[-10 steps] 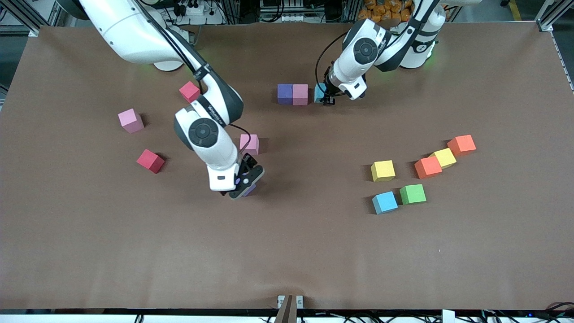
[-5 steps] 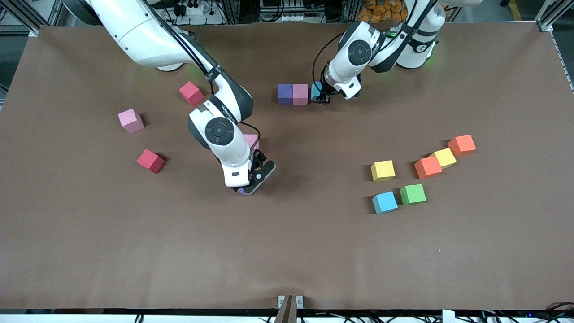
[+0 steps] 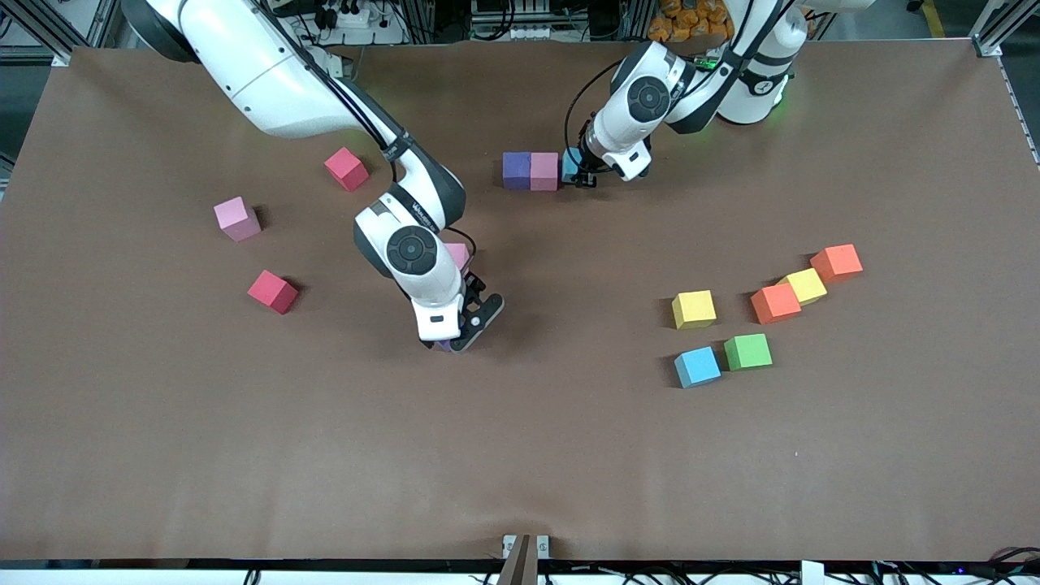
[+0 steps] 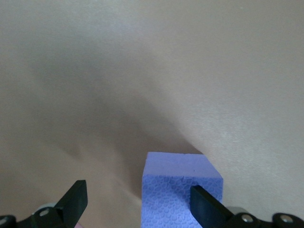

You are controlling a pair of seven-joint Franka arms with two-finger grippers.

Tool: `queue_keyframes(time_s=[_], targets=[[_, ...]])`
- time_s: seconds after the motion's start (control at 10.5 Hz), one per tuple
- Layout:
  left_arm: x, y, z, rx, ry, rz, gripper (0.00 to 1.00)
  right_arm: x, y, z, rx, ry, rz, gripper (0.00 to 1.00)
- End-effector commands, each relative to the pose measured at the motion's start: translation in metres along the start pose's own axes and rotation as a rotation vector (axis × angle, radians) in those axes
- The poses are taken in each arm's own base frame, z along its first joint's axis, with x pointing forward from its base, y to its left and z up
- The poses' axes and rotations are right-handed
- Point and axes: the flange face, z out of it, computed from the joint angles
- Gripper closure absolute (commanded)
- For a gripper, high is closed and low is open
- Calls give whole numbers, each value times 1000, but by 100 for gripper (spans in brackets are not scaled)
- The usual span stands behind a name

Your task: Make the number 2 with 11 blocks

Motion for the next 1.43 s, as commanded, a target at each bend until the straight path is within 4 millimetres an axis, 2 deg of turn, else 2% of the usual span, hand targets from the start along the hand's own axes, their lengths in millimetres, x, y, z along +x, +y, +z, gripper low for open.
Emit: queue_keyframes(time_s=[0.0,0.1,0.19,0.48,0.76,0.96,1.34], targets=[[2,4,0,-20,0,-12,100,3,8,0,-10,-1,29,0],[4,6,0,-22,2,-36,100,13,6,-14,-17,21,40,0],[-1,0,2,-23,7,-61,100,14,7,-16,-14,17,49,0],[-3,-1,1,-45,42,-13,100,18,-5,-17,-22,19,30,0],[-4,2,0,-63,65,-9,100,14,-4,-15,-22,-9,29,0],[-3,2,1,-63,67,-8,100,8,7,-13,-15,-36,95,0],[-4,2,3,-68,81,6,100,10,4,-14,-26,-34,114,0]])
